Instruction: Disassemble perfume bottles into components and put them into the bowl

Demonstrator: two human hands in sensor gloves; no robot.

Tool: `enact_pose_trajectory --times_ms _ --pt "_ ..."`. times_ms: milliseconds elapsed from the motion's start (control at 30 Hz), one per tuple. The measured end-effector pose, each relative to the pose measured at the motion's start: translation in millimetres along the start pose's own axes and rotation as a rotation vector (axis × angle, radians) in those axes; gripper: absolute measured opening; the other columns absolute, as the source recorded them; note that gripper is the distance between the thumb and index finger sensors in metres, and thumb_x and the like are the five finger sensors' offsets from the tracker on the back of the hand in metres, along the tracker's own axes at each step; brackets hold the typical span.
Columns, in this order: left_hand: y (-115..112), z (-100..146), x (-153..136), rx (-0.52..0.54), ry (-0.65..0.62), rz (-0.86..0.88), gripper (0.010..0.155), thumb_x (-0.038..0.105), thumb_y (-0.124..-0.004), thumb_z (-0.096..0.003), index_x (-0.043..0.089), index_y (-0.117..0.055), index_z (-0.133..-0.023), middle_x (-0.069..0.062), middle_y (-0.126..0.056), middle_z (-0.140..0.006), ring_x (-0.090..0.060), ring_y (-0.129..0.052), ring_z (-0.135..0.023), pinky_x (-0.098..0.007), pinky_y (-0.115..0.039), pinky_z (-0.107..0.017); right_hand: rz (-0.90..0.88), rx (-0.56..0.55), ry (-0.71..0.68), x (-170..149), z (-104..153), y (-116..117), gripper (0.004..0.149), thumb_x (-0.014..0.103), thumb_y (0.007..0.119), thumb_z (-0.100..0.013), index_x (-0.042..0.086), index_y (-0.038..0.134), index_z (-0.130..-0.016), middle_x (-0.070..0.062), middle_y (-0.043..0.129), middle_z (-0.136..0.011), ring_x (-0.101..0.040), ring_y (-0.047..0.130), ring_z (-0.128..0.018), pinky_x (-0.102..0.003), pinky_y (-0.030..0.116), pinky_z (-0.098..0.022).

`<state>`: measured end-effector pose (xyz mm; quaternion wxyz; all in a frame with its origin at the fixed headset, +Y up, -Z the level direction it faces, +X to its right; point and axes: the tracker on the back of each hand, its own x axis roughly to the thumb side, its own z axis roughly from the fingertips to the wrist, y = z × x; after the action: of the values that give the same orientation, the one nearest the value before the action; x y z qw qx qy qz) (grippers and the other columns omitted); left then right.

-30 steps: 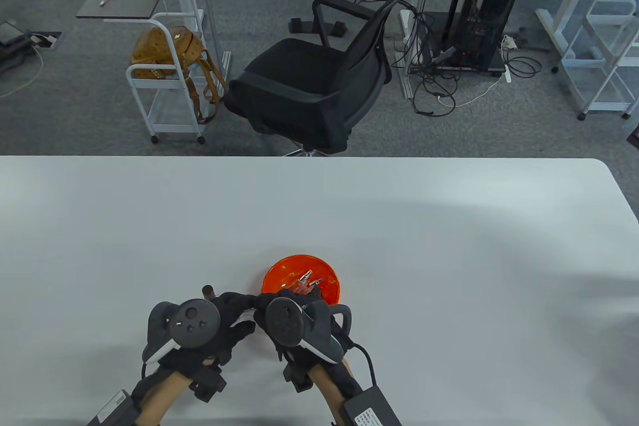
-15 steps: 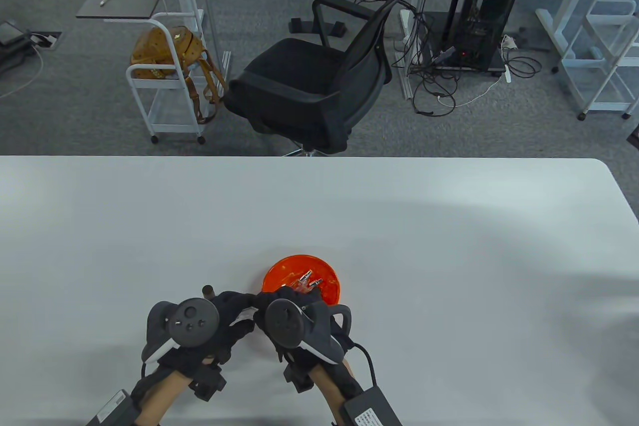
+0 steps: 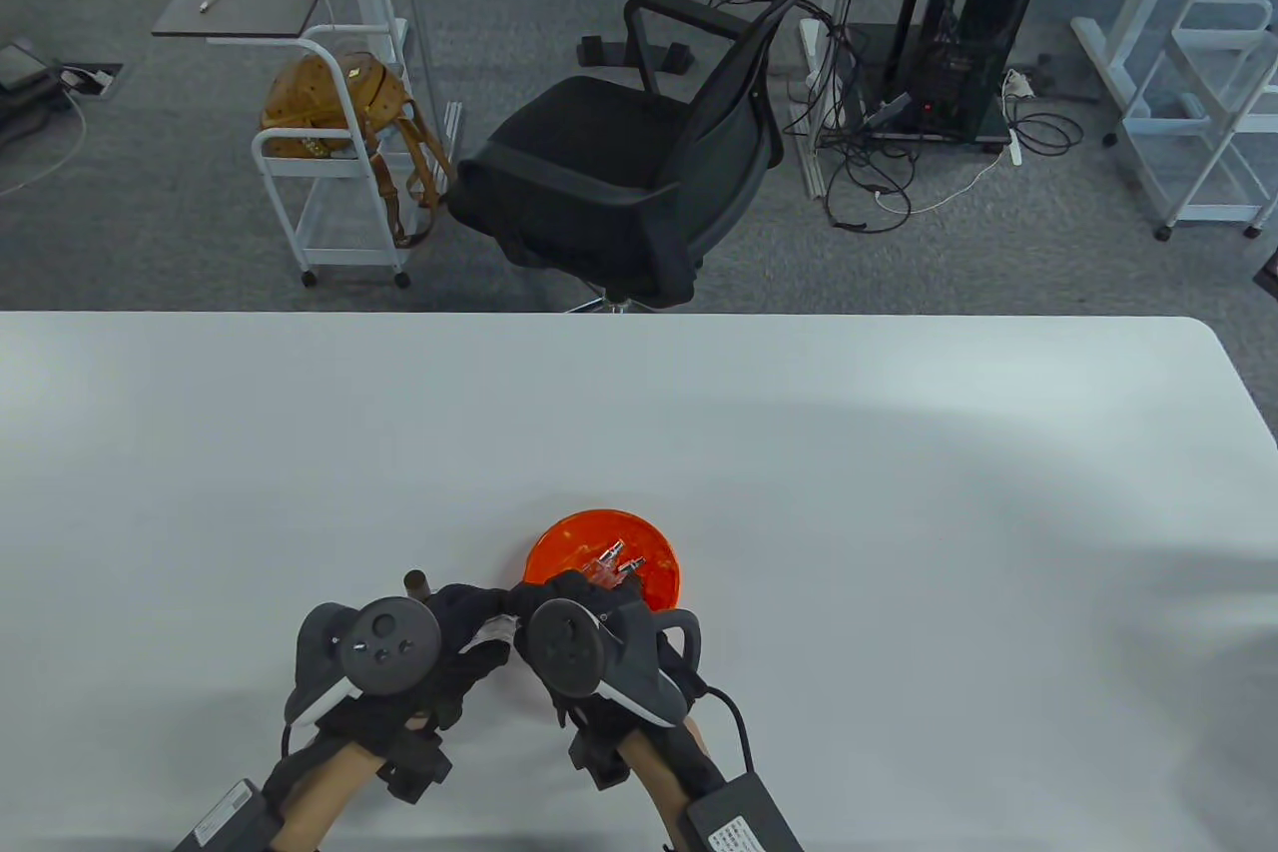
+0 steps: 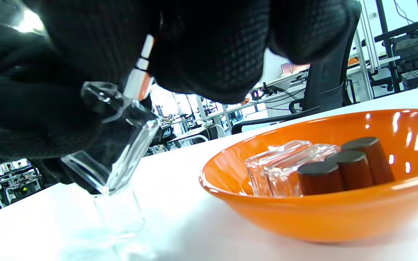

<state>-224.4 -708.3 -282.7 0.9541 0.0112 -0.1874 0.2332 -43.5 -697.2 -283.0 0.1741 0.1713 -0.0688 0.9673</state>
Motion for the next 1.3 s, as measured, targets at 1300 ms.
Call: enact_pose_trajectory --times_ms 1300 --pt "-2.4 0.9 -2.2 -0.023 -0.001 0.002 0.054 0.038 -0.090 -0.0411 0.020 -0.089 -0.091 -0.012 -0.098 -0.088 -0.029 -0.109 -0.065 -0.055 -0.080 -0.056 -0.012 -0.015 0.004 -0.4 -0.9 0.0 0.042 0.046 0.081 -0.036 0.035 0.087 -0.076 0.008 0.099 -0.065 -0.005 0.104 -0.037 -0.047 0.085 -0.052"
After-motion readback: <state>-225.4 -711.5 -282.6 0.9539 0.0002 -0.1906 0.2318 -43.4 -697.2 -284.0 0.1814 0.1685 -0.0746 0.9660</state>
